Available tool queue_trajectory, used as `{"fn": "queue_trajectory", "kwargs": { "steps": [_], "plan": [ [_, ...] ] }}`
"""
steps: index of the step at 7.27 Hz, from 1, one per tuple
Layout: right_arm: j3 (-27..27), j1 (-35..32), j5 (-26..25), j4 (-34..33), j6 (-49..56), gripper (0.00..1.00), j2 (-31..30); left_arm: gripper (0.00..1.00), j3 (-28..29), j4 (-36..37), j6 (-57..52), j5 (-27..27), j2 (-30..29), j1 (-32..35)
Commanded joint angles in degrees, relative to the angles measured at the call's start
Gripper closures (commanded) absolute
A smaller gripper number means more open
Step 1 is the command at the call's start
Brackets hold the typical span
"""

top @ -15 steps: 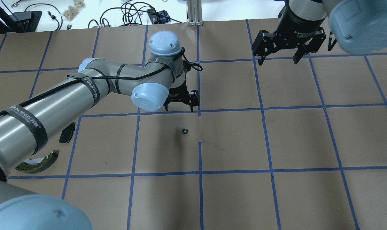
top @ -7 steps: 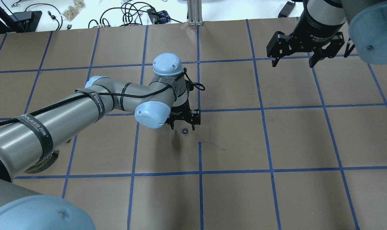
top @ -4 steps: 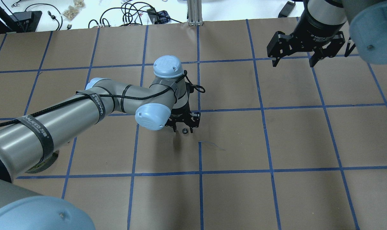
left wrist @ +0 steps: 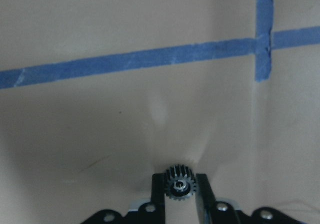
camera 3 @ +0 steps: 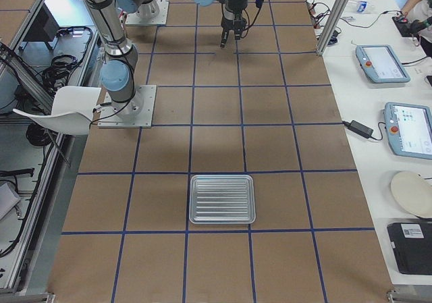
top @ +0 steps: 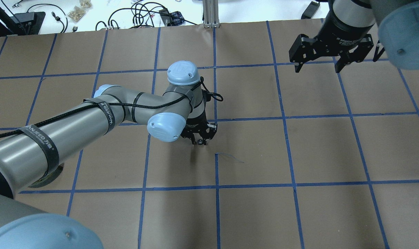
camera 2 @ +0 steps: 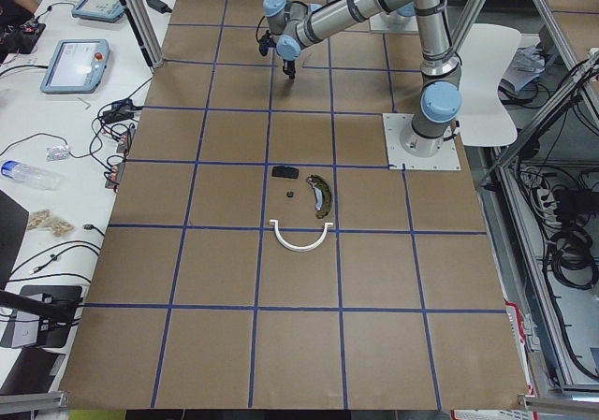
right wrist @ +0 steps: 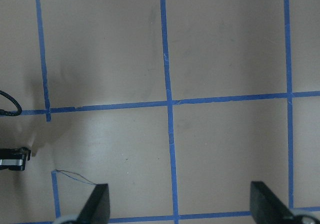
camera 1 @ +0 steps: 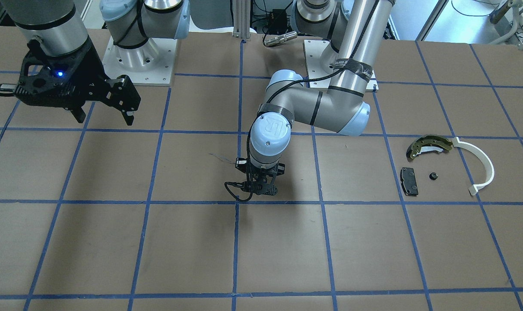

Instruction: Place bearing gear from tray to pile

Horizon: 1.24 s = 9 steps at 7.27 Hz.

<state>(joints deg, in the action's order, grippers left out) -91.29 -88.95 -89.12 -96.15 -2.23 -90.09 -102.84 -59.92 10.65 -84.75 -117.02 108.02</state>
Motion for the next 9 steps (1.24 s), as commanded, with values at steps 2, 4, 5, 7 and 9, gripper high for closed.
{"fn": "queue_trajectory", "kwargs": {
  "steps": [2, 4, 5, 7, 9],
  "plan": [
    [-0.03, 0.0, 0.0, 0.0, -0.23, 0.0, 0.0, 1.0, 1.23, -2.64, -1.68, -0.41, 2.66, -1.83],
    [-0.03, 0.0, 0.0, -0.09, -0.32, 0.0, 0.0, 1.0, 7.09, -12.79, -7.53, -0.68, 4.59, -8.23],
    [-0.03, 0.0, 0.0, -0.09, -0.32, 0.0, 0.0, 1.0, 9.99, -18.6, -10.8, -1.03, 5.13, -12.61],
    [-0.03, 0.0, 0.0, -0.09, -0.41, 0.0, 0.0, 1.0, 12.92, -24.62, -18.69, -1.29, 7.23, -24.12],
    [-0.03, 0.0, 0.0, 0.0, -0.5, 0.0, 0.0, 1.0, 12.22, -24.02, -32.65, -7.32, 7.5, -35.45]
  ]
}}
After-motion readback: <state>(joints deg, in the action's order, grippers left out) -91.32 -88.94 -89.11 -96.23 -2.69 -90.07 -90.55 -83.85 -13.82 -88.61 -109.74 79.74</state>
